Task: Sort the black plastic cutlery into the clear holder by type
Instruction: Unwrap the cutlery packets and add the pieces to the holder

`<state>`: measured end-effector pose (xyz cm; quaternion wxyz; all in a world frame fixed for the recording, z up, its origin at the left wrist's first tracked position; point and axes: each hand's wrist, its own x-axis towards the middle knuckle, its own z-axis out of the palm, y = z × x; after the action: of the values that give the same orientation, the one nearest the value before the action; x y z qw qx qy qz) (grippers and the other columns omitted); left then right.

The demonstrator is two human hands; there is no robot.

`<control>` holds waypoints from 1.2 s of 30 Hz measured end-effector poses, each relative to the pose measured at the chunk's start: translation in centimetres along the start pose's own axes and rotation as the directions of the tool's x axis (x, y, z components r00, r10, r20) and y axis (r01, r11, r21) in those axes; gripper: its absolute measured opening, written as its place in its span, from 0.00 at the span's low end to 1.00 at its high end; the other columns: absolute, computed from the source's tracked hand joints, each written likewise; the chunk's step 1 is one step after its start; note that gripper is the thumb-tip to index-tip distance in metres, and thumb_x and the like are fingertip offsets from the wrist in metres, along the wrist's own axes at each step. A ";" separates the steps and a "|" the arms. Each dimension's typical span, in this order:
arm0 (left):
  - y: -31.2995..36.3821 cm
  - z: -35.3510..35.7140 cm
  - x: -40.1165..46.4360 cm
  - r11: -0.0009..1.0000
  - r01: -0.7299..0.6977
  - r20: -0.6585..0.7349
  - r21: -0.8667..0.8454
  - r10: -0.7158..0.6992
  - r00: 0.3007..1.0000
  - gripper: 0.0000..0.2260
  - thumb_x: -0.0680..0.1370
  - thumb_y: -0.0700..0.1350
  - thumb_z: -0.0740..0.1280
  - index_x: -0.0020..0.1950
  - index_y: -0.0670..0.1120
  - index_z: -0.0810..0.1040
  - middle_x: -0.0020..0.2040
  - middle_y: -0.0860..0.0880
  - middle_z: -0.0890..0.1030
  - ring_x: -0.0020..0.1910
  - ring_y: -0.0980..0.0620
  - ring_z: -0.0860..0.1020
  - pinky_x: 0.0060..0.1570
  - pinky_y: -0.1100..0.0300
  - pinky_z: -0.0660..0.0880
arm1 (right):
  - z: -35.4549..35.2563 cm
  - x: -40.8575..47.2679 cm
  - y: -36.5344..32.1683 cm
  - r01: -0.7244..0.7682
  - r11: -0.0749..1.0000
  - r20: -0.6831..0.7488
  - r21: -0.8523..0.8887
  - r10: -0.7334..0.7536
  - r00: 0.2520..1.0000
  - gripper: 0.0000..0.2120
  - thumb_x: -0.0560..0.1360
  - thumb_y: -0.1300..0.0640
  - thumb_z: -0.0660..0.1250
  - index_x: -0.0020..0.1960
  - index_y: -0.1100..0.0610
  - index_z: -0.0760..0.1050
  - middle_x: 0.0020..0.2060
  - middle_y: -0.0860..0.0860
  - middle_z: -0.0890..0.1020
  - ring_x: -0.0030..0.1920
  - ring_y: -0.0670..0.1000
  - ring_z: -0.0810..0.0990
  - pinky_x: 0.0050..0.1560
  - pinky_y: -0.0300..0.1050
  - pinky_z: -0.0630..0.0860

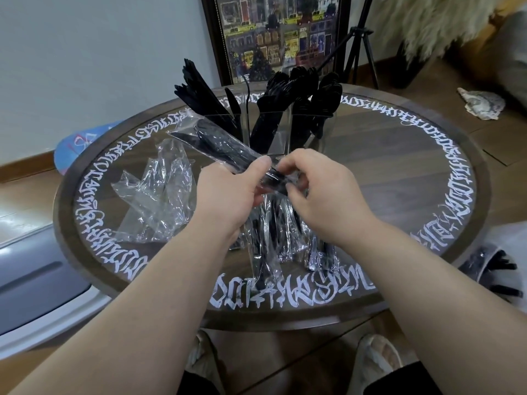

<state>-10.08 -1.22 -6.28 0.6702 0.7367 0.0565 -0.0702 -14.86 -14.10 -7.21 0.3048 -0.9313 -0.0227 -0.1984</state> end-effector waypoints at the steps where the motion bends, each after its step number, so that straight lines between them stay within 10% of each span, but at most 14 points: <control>1: -0.1 -0.1 0.1 1.000 0.006 -0.003 -0.014 -0.006 1.000 0.11 0.73 0.46 0.74 0.35 0.43 0.76 0.30 0.47 0.81 0.32 0.48 0.80 0.38 0.53 0.80 | 0.2 0.0 0.2 -0.001 1.000 -0.014 0.000 0.001 1.000 0.10 0.71 0.64 0.66 0.50 0.53 0.77 0.43 0.45 0.78 0.40 0.44 0.71 0.44 0.50 0.75; 19: -0.2 -1.1 1.2 0.996 0.071 0.019 -0.060 -0.070 0.997 0.10 0.75 0.45 0.72 0.44 0.41 0.74 0.41 0.41 0.82 0.34 0.51 0.80 0.32 0.61 0.78 | -0.4 0.0 1.1 -0.080 0.991 -0.011 0.105 0.081 0.997 0.11 0.74 0.66 0.63 0.41 0.54 0.79 0.43 0.43 0.74 0.36 0.41 0.71 0.38 0.36 0.67; 26: 0.1 -0.9 1.0 0.997 0.011 -0.053 -0.072 -0.015 0.998 0.11 0.74 0.42 0.72 0.36 0.43 0.73 0.27 0.52 0.79 0.27 0.55 0.77 0.32 0.62 0.78 | -1.4 0.4 -0.2 -0.129 0.969 -0.224 0.209 0.176 0.959 0.08 0.72 0.61 0.65 0.42 0.49 0.79 0.38 0.40 0.75 0.36 0.41 0.74 0.40 0.33 0.70; 31: 0.0 -0.2 0.9 0.987 0.037 -0.004 -0.156 -0.038 0.999 0.09 0.73 0.42 0.73 0.42 0.40 0.74 0.41 0.41 0.82 0.38 0.48 0.81 0.37 0.59 0.78 | -0.2 0.5 -0.4 -0.369 0.917 0.090 0.154 0.358 0.929 0.07 0.74 0.59 0.66 0.44 0.50 0.82 0.31 0.40 0.77 0.32 0.41 0.73 0.38 0.38 0.70; 36: 0.1 -0.2 0.4 0.986 0.015 0.050 -0.168 -0.006 0.999 0.08 0.73 0.41 0.73 0.43 0.38 0.76 0.40 0.44 0.81 0.38 0.51 0.80 0.37 0.61 0.79 | -0.4 0.6 -0.2 -0.547 0.624 0.184 0.558 0.550 0.815 0.10 0.74 0.65 0.66 0.38 0.54 0.81 0.31 0.50 0.80 0.31 0.47 0.74 0.32 0.40 0.71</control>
<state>-9.65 -1.04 -6.21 0.7308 0.6752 0.0494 -0.0870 -14.49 -14.26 -6.58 0.6229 -0.7513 0.2023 -0.0809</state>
